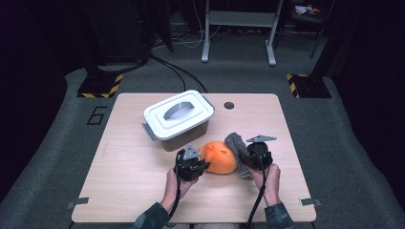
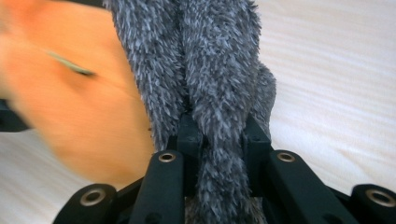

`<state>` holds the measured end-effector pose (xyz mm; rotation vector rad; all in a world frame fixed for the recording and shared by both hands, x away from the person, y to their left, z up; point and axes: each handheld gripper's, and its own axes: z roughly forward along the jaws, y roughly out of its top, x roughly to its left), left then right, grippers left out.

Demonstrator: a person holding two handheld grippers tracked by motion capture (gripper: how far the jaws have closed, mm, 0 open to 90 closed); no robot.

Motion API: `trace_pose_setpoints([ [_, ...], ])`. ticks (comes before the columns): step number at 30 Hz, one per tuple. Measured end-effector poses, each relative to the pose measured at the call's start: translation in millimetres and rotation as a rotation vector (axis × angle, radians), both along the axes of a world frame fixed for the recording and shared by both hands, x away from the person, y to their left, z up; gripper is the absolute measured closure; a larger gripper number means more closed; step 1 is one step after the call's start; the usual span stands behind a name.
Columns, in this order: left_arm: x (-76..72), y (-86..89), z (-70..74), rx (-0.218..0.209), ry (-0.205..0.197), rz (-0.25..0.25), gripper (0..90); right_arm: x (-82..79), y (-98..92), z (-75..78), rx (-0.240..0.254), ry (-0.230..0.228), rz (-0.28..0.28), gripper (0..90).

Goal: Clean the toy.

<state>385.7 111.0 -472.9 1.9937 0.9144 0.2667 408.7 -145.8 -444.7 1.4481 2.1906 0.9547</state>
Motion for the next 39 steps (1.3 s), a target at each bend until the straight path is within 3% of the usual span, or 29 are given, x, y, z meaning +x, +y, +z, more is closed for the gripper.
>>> trace_pose_setpoints([
  [8,0.2,0.8,0.0,0.008,-0.011,-0.001,81.6,12.6,-12.3,-30.1,-0.003,0.1,-0.051,74.6],
  [11,0.3,1.5,0.7,0.009,-0.003,-0.005,81.6,9.6,-15.2,-25.8,0.0,0.082,-0.055,74.5],
  [15,0.2,1.5,0.6,0.01,-0.008,-0.002,81.6,0.1,-14.4,-3.5,0.011,0.014,-0.05,74.5],
  [21,0.3,2.1,0.9,0.015,-0.007,-0.004,81.5,-15.2,4.7,31.1,0.007,-0.08,0.029,74.5],
  [25,0.0,1.4,1.0,0.015,-0.009,-0.005,81.5,-21.9,20.3,43.8,0.028,-0.108,0.089,74.5],
  [30,0.0,1.3,0.9,0.013,-0.011,-0.002,81.5,-24.1,35.1,48.5,0.027,-0.121,0.14,74.5],
  [34,0.1,0.5,1.0,0.01,-0.012,-0.003,81.5,-21.7,41.8,44.7,0.045,-0.101,0.177,74.4],
  [39,0.1,0.9,0.5,0.013,-0.011,-0.002,81.5,-18.3,44.6,37.3,0.019,-0.089,0.179,74.5],
])
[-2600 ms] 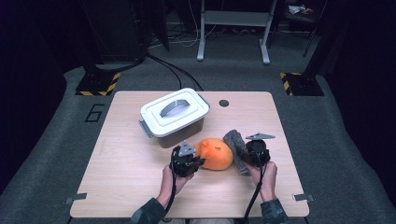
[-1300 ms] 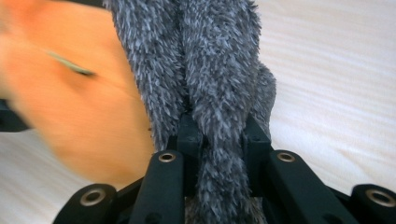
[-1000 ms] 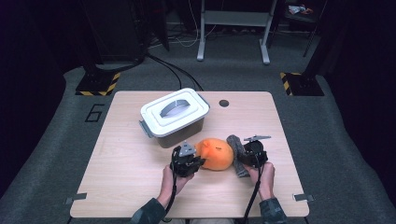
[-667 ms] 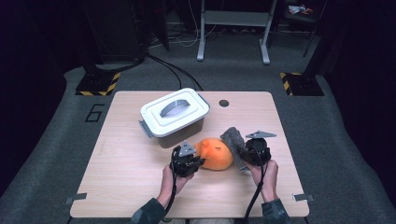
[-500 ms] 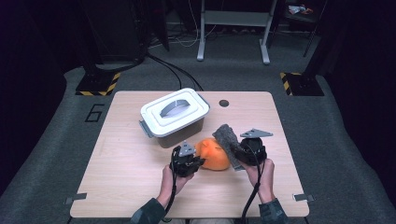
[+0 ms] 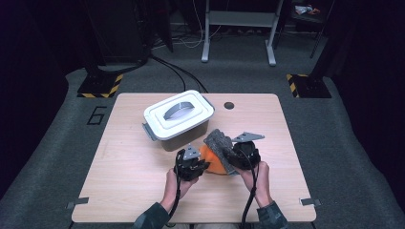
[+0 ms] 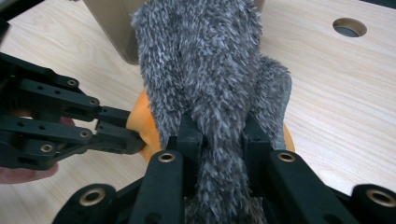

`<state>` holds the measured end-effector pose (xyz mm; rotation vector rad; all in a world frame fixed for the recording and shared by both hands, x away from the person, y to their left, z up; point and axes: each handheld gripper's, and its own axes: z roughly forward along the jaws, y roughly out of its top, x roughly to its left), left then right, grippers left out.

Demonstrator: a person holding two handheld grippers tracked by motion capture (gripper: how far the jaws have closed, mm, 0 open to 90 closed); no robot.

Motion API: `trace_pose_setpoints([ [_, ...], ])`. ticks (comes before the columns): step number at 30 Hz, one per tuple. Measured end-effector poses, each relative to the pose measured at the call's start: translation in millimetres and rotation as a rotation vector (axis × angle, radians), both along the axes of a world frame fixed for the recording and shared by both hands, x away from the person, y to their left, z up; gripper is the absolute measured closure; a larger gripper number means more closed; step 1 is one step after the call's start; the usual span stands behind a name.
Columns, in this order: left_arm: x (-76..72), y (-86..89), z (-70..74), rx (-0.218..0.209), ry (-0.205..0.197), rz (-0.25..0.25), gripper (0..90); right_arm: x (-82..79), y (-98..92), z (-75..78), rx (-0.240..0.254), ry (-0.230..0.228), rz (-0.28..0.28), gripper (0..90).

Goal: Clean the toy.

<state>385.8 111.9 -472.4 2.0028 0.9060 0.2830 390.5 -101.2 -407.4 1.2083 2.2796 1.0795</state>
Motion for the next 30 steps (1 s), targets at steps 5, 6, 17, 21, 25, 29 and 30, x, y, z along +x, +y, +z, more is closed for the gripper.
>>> trace_pose_setpoints([
  [5,-0.1,-0.3,0.0,-0.008,0.012,-0.002,81.5,1.1,-4.3,-1.9,-0.008,0.009,-0.021,74.3],
  [6,-0.1,-0.2,-0.1,-0.009,0.013,-0.002,81.5,1.9,-5.8,-2.7,-0.014,0.005,-0.024,74.3],
  [17,0.5,0.3,-0.7,-0.01,0.014,-0.004,81.4,7.8,-30.6,-18.5,-0.011,0.048,-0.107,74.2],
  [21,0.7,0.1,-0.5,-0.003,0.007,-0.006,81.5,12.3,-40.9,-29.4,-0.022,0.071,-0.151,74.2],
  [25,0.9,0.3,-0.9,-0.004,0.003,-0.003,81.4,18.3,-49.3,-43.6,-0.03,0.107,-0.191,74.2],
  [29,1.4,2.0,-1.3,0.0,0.007,-0.006,81.0,24.1,-52.7,-58.4,-0.03,0.146,-0.204,74.3],
  [30,1.5,2.2,-1.2,0.002,0.008,-0.005,80.8,25.5,-53.2,-61.4,-0.028,0.149,-0.205,74.2],
])
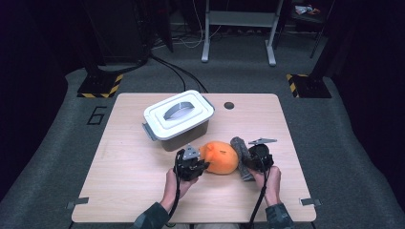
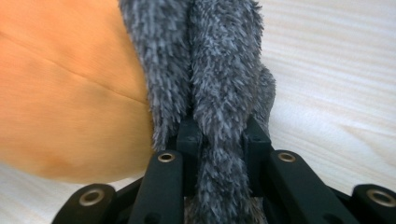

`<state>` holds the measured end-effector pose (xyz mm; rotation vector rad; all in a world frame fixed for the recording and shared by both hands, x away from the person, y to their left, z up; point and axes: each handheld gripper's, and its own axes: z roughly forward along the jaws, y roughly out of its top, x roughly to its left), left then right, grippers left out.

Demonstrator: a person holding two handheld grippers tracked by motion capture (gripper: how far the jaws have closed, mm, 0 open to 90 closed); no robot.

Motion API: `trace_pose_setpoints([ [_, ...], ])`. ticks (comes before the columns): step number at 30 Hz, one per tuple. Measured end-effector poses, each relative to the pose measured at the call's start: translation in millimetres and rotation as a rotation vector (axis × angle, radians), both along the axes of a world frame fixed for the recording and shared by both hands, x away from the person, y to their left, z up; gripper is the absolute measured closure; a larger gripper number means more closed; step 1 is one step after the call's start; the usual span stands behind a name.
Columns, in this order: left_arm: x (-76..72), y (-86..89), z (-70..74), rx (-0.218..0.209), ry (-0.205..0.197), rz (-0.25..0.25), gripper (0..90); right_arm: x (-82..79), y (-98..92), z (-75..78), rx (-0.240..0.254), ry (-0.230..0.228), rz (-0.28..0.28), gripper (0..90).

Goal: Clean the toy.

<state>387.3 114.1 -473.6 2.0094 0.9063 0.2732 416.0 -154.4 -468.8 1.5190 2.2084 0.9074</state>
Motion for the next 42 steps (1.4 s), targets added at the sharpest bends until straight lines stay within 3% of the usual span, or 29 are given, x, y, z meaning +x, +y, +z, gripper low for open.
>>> trace_pose_setpoints([
  [6,-0.2,0.0,0.0,-0.004,-0.001,0.005,80.9,2.4,-1.5,-4.5,0.007,0.02,-0.014,74.2],
  [10,0.0,1.4,-0.1,-0.01,0.006,0.009,80.8,-3.4,-4.7,6.3,0.013,-0.027,-0.022,74.3],
  [14,0.1,1.9,0.0,-0.008,0.004,0.01,80.8,-13.2,-3.1,27.1,0.029,-0.101,-0.013,74.3],
  [17,-0.1,1.2,0.1,-0.009,0.001,0.013,80.7,-20.6,4.5,42.2,0.048,-0.13,0.029,74.4],
  [21,0.8,1.7,0.1,-0.009,0.003,0.011,79.5,-23.3,20.6,48.6,0.026,-0.135,0.078,74.4],
  [23,1.5,3.5,0.2,-0.001,-0.002,0.015,74.1,-20.5,25.5,45.0,-0.004,-0.122,0.085,74.4],
  [26,1.3,5.4,-0.9,0.014,-0.009,0.018,60.9,-16.9,26.9,39.0,0.002,-0.111,0.074,74.5],
  [29,-1.3,3.7,-3.7,0.062,-0.035,0.02,50.4,-14.9,24.9,37.2,0.011,-0.114,0.078,74.5],
  [32,-2.8,1.4,-7.3,0.116,-0.073,0.01,45.4,-13.6,23.6,36.8,-0.001,-0.109,0.081,74.5],
  [35,-4.8,-2.6,-11.0,0.143,-0.119,-0.002,42.5,-12.2,23.6,36.3,0.011,-0.103,0.069,74.5],
  [37,-6.0,-5.0,-11.9,0.171,-0.16,-0.013,42.4,-11.2,22.4,35.9,0.002,-0.098,0.072,74.5],
  [42,-6.8,-9.8,-12.0,0.184,-0.193,-0.026,53.2,-11.4,22.5,36.1,-0.001,-0.104,0.067,74.5],
])
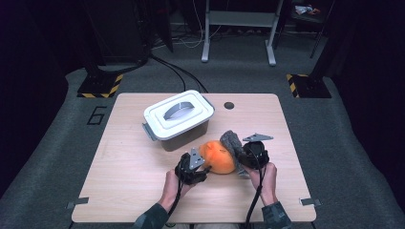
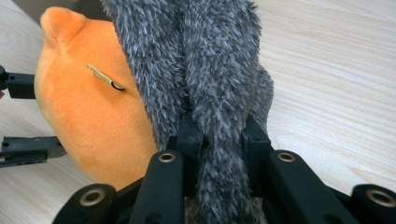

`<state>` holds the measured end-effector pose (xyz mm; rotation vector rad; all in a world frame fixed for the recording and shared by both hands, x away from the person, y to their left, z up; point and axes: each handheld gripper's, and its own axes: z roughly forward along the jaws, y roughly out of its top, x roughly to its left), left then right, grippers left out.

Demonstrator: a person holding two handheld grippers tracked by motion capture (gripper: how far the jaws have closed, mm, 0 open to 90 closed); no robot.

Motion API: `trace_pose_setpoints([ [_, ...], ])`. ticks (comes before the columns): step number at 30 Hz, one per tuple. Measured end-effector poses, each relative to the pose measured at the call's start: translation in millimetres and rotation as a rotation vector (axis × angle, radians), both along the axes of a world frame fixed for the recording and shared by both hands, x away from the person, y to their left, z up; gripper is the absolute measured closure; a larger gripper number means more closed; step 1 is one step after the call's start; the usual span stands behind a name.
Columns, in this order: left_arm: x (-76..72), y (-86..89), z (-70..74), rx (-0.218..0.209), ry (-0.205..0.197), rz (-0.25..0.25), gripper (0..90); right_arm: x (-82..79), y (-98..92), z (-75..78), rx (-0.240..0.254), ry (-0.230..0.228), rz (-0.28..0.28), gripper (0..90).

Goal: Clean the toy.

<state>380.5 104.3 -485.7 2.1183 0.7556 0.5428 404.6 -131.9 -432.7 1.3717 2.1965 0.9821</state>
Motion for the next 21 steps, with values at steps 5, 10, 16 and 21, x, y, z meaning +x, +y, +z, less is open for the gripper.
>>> trace_pose_setpoints([
  [5,0.5,-1.4,-0.7,0.003,0.008,-0.009,73.1,-0.9,-0.4,0.4,0.02,-0.003,-0.021,74.4],
  [10,2.6,1.1,0.9,-0.05,0.053,0.008,80.0,-3.5,-5.0,2.0,0.031,-0.019,-0.015,74.3],
  [16,4.8,5.7,5.4,-0.14,0.131,0.029,81.2,-10.4,-6.8,10.2,0.047,-0.045,-0.019,74.3],
  [21,3.9,5.4,12.7,-0.176,0.157,0.025,81.4,-20.7,1.3,23.0,0.043,-0.084,0.014,74.3],
])
